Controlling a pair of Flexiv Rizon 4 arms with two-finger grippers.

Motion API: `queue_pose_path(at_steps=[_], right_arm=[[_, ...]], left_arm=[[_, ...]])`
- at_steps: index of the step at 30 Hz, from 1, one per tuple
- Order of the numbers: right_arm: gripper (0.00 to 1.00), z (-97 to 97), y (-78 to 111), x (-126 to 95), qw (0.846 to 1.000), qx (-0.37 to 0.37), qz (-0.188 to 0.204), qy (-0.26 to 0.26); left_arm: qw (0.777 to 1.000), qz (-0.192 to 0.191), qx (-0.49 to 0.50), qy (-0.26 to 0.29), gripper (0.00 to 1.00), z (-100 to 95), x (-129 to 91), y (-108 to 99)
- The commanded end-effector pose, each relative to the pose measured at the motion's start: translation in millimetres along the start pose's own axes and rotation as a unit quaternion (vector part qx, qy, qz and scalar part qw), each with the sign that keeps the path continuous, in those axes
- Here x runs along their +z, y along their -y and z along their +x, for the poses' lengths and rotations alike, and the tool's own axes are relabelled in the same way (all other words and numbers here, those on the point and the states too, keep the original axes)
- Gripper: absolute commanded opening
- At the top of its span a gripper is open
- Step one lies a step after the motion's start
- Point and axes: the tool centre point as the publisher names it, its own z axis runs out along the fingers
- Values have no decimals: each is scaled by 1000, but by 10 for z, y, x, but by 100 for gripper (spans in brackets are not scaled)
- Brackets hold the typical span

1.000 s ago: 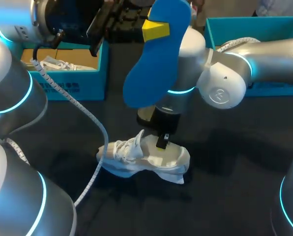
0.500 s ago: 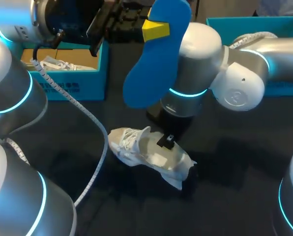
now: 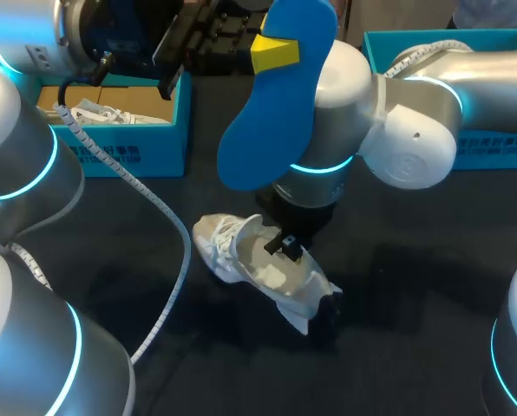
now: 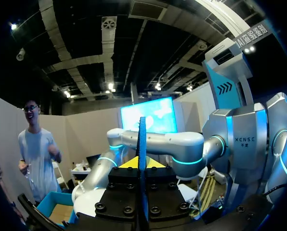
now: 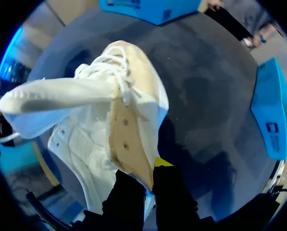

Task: Take the shoe out of the shoebox, open the shoe tongue, remove and reinsert the insole, then place the shoe into the shoebox

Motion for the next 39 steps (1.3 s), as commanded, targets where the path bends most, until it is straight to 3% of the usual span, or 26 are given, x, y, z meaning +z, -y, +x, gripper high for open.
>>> queue_pose_path(at_steps=[1, 2, 13, 20, 39], right_arm=[[0, -16, 257, -7, 978, 190, -80, -28], [0, -9, 289, -8, 971, 223, -81, -31], [0, -9, 289, -8, 971, 223, -81, -31], [0, -113, 283, 156, 952, 287, -85, -62], [0, -284, 212, 523, 945, 302, -56, -115]], left_arm=[[1000, -1, 0, -2, 0, -16, 11, -1], [1000, -1, 0, -2, 0, -16, 11, -1], [1000, -1, 0, -2, 0, -16, 11, -1], [1000, -1, 0, -2, 0, -16, 11, -1], [1000, -1, 0, -2, 0, -16, 11, -1]])
